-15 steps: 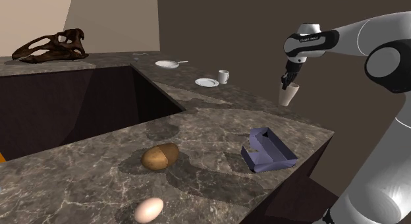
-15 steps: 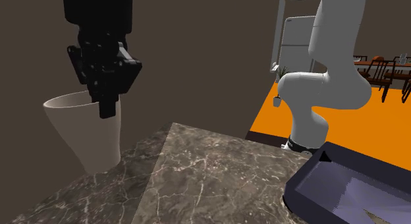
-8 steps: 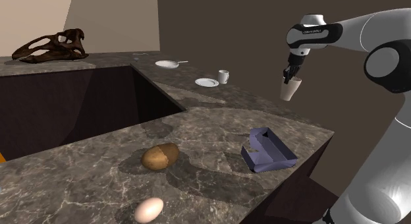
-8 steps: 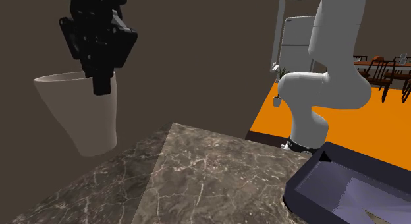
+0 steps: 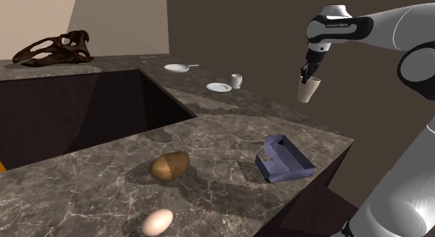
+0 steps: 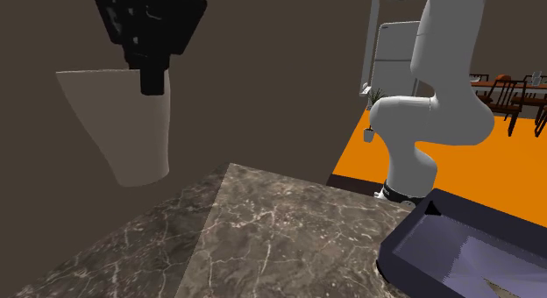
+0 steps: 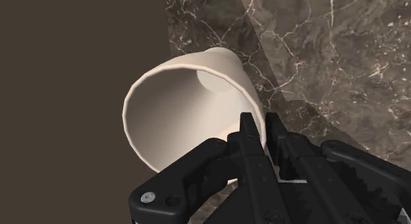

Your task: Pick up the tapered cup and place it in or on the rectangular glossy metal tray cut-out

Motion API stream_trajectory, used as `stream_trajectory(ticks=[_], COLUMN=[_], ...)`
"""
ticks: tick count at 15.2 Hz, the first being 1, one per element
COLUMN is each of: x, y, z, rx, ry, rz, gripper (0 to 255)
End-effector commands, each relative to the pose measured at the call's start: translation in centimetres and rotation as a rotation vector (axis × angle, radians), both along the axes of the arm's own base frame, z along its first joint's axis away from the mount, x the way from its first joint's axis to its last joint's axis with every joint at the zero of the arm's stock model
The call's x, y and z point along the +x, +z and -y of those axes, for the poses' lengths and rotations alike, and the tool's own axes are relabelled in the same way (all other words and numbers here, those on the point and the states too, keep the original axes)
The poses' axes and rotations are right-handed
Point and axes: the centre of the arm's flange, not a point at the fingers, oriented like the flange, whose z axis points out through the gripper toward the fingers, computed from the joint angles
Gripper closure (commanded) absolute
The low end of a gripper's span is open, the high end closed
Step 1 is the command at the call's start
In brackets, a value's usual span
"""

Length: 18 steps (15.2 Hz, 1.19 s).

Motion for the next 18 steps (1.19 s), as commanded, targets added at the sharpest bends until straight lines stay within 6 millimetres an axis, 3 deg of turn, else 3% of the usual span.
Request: stream_trajectory(ticks=[1, 18], x=[-0.9, -7.5], y=[0.4, 3.3], z=[-2.3, -23.5], rx=[-0.001, -0.001], ry=[-0.001, -0.001], rz=[0.0, 0.0], gripper=[255, 255])
